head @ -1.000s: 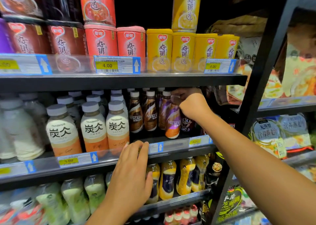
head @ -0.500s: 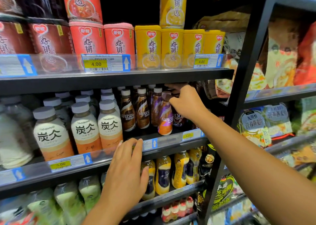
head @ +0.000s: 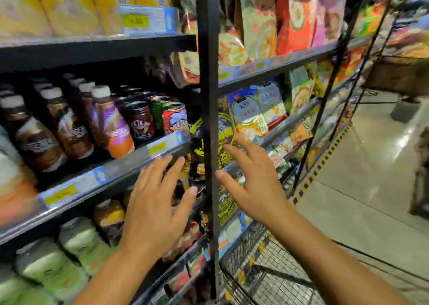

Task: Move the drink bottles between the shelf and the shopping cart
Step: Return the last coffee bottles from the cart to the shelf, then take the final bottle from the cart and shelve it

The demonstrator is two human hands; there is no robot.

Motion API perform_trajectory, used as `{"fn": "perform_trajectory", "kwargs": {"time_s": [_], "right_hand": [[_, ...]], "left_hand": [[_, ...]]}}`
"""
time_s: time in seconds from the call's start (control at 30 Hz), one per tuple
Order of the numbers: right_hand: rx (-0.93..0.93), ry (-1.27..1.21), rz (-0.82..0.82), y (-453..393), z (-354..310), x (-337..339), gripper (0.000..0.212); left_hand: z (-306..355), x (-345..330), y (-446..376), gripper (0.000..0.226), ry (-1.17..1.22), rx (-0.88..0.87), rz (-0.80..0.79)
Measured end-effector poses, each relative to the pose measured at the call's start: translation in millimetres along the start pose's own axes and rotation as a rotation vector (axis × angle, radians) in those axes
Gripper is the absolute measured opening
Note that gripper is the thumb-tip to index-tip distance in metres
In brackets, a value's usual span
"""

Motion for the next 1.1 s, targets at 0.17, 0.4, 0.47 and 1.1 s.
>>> {"fn": "perform_trajectory", "kwargs": {"time_s": [0.17,0.4,0.47,1.1], "right_hand": [[-0.337,0.165,-0.086,80,89,10,0.072],[-0.755,0.261,-0.233,211,207,12,0.073],[-0.848,0.264,-0.289,250,240,1,0.079],[-1.055,0.23,-1.108,459,419,-201,0.066]], "left_hand": [[41,-93,-18,0.071,0.048,-0.125,-0.196],[117,-252,6,0.068,0.141,-0.255,-0.481],[135,-295,26,0.062,0.195,-0.261,-0.547],[106,-518,201,0.064,-0.008,-0.167,-1.144]]}}
Point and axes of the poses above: each hand's wrist, its own y-axis away from the middle knuckle, its own x-axis out of the back of the hand, z = x × y, the point moved 1 cm from there along -y, towards the middle knuckle, and after that the axes turned 5 degrees about -z, right-handed, at the moved point
